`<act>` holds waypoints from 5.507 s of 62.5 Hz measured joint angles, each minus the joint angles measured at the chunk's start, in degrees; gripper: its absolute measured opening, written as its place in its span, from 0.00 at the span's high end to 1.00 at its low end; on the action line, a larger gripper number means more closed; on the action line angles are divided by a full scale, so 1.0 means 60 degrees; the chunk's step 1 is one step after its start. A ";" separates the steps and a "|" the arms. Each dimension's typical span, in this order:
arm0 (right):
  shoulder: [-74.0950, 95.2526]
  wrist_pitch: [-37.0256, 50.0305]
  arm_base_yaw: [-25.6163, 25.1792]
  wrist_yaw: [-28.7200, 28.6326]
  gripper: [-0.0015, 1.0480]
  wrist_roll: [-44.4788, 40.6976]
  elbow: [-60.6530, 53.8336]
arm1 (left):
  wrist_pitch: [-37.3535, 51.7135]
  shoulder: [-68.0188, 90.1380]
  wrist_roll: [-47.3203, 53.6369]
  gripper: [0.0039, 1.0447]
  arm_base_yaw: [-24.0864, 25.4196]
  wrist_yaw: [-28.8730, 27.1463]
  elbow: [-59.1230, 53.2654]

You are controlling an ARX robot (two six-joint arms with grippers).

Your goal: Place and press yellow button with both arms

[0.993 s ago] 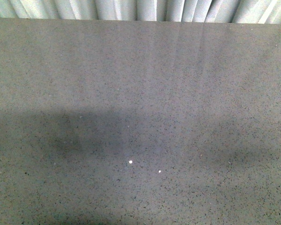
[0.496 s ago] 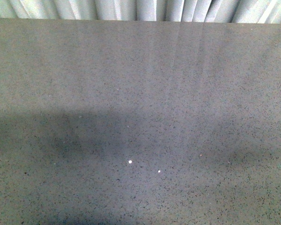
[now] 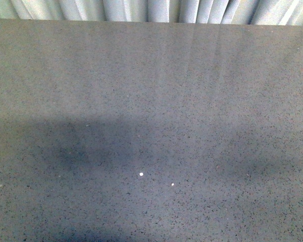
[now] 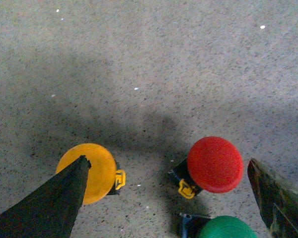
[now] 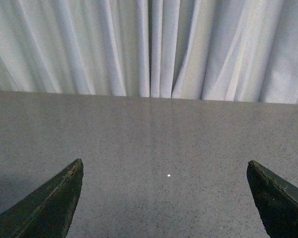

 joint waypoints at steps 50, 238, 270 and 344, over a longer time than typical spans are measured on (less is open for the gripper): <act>0.0000 0.0000 0.0000 0.0000 0.09 0.0004 0.0000 | 0.1217 0.2127 -0.0098 0.09 0.1158 -0.0226 0.0645; 0.0000 0.0000 0.0000 0.0000 0.09 0.0000 0.0000 | 0.1096 0.4462 -0.2586 0.68 -0.8706 -0.3206 0.4266; 0.0000 0.0000 0.0000 0.0000 0.09 0.0000 0.0000 | 0.1585 0.5697 -0.2670 0.68 -0.8801 -0.3271 0.4637; 0.0000 0.0000 0.0000 0.0018 0.09 0.0000 0.0000 | 0.6222 0.0342 -0.1657 0.38 -0.4484 -0.3126 -0.0277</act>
